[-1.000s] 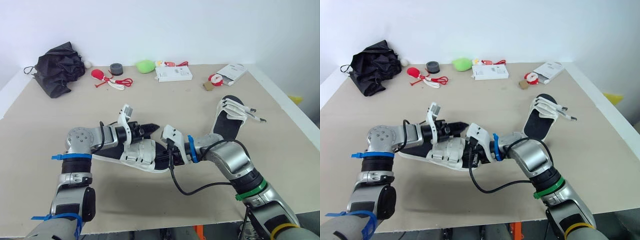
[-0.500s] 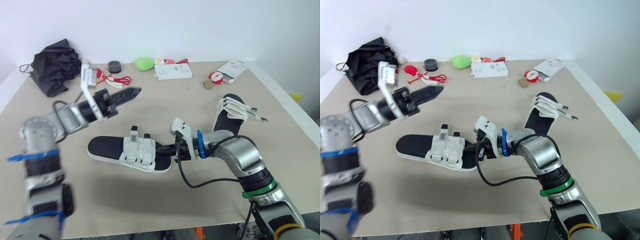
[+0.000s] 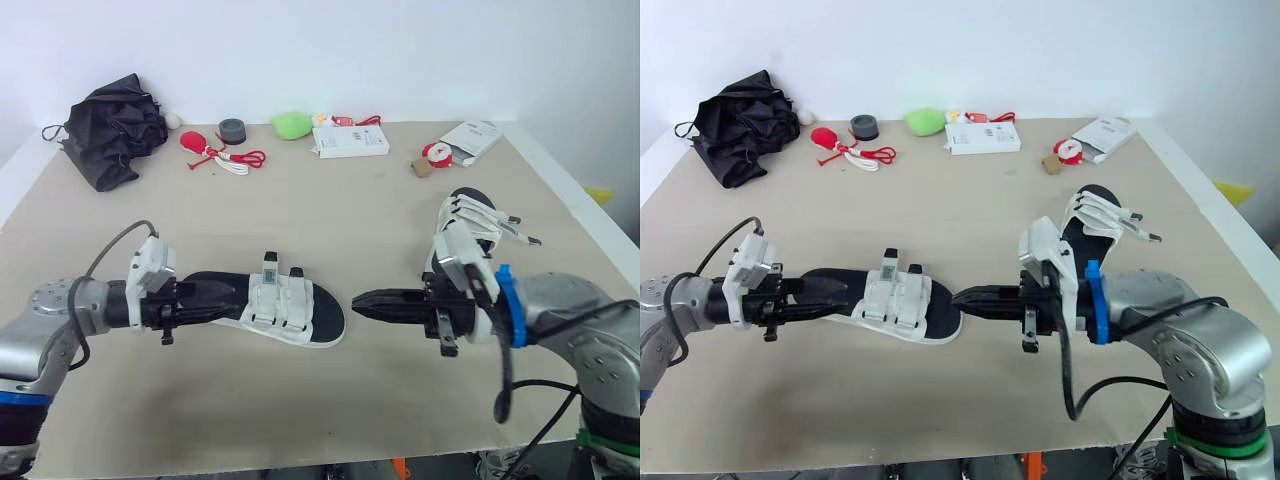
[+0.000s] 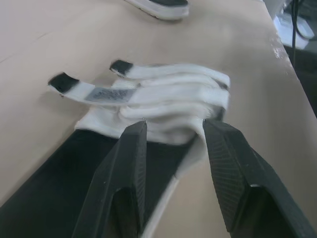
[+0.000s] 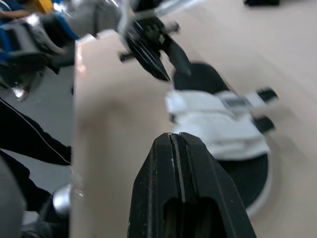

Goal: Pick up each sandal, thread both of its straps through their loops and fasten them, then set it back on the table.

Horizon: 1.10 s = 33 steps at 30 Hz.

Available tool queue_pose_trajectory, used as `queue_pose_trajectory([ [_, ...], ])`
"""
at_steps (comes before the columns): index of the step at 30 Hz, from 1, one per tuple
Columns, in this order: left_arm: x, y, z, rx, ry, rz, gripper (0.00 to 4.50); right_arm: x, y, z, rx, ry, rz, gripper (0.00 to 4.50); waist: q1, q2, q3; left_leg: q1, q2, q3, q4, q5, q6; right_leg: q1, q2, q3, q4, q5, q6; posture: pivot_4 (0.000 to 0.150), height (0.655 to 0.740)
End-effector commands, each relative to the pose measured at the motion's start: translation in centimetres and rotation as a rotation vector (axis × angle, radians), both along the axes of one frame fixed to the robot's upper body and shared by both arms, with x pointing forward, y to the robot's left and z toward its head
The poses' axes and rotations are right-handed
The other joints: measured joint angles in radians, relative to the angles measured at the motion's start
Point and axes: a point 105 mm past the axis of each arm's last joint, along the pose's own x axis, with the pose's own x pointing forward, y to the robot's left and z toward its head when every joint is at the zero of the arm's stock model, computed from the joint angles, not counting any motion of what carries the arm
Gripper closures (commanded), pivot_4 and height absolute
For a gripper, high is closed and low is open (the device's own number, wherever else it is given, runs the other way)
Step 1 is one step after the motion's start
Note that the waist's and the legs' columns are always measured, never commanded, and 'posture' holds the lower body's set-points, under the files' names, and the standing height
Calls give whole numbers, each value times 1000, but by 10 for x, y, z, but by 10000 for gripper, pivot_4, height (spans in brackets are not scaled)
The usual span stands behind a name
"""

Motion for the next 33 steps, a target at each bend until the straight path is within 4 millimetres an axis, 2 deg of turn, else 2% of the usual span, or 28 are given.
queue_pose_trajectory([
  [1,-8,5,-6,47,-11,-46,26488,-12,3,11,34,-49,13,45000,0,0,0,0,0,0,0,0,0,0,0,0,0,0,0,1500,7400],
  [6,-3,11,-18,100,-26,-50,26488,-18,7,11,36,-54,-2,45000,3,0,0,0,1,0,1,0,0,0,0,0,0,0,0,1500,7400],
  [11,5,-11,-21,63,-56,-120,26488,-22,14,10,55,-37,9,45000,10,0,0,-1,0,0,1,0,0,0,0,0,0,0,1,1500,7400],
  [17,-1,-21,-30,87,-30,-204,26488,-19,15,9,50,-26,-19,45000,8,0,1,0,1,1,2,-1,1,0,1,1,0,0,2,1500,7400],
  [20,2,-26,-35,98,-39,-215,26488,-15,15,7,49,-13,-38,45000,9,0,0,0,1,0,2,-1,1,1,1,1,0,0,2,1500,7400],
  [27,11,-58,-39,64,-93,-243,26488,-15,19,6,54,-15,-33,45000,11,0,0,0,0,0,4,-1,2,2,0,1,0,2,4,1500,7400],
  [30,11,-61,-42,52,-83,-236,34289,-16,20,5,54,-15,-30,45000,11,0,0,0,-1,1,5,-1,2,2,0,2,0,2,4,1500,7400],
  [31,11,-61,-42,51,-80,-238,38273,-16,21,5,55,-14,-31,45000,11,0,0,0,0,1,5,-1,2,2,0,1,0,2,4,1500,7400],
  [32,10,-60,-43,54,-70,-239,44303,-16,21,4,56,-14,-32,45000,11,0,0,0,0,1,4,-1,2,2,1,1,0,2,4,1500,7400],
  [33,10,-59,-44,57,-67,-236,44746,-16,21,4,56,-13,-33,45000,11,0,0,0,0,0,4,-1,2,2,1,2,0,2,4,1500,7400],
])
